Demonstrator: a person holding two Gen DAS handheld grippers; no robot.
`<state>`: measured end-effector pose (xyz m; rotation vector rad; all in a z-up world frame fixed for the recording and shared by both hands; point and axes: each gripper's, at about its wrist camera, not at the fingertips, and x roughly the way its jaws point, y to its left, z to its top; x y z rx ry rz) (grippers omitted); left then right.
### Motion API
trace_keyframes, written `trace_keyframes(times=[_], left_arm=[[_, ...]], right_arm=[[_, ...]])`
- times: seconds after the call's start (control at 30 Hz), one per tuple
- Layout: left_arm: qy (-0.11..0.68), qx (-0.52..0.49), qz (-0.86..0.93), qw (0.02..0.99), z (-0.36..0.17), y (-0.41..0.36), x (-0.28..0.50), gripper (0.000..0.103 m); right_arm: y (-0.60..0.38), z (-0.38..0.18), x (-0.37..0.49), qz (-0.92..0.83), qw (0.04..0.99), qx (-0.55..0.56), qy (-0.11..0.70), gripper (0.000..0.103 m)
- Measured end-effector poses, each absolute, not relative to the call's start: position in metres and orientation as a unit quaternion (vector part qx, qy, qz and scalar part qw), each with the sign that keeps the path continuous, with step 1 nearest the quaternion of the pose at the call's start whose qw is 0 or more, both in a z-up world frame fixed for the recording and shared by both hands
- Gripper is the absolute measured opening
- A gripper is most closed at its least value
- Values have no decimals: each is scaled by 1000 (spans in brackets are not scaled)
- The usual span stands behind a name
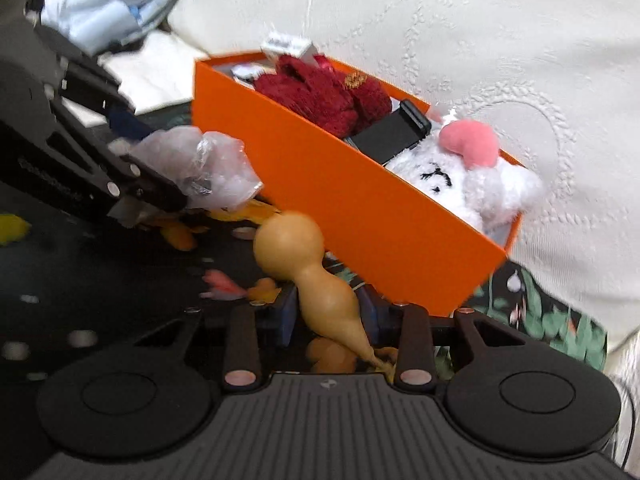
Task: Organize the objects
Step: 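Grasp the clear plastic bag with the left tool while the right tool grasps the tan gourd, then lift the plastic bag with the left tool while the right tool lifts the gourd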
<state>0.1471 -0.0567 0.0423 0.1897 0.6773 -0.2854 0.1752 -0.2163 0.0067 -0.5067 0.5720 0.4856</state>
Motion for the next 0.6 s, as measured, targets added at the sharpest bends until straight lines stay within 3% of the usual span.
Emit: trace_keyframes(times=[0.3, 0.37, 0.47, 0.6], left_arm=[[328, 138, -175, 918, 33, -53, 60, 103], [327, 130, -178, 919, 36, -50, 55, 103], [320, 120, -180, 922, 41, -46, 52, 103], [336, 100, -179, 919, 42, -43, 55, 103]], right_arm=[[-231, 27, 99, 269, 873, -213, 347, 42], [-233, 23, 83, 278, 865, -214, 358, 47], [-230, 19, 71, 286, 862, -225, 353, 69], [-228, 27, 72, 286, 866, -228, 341, 74]])
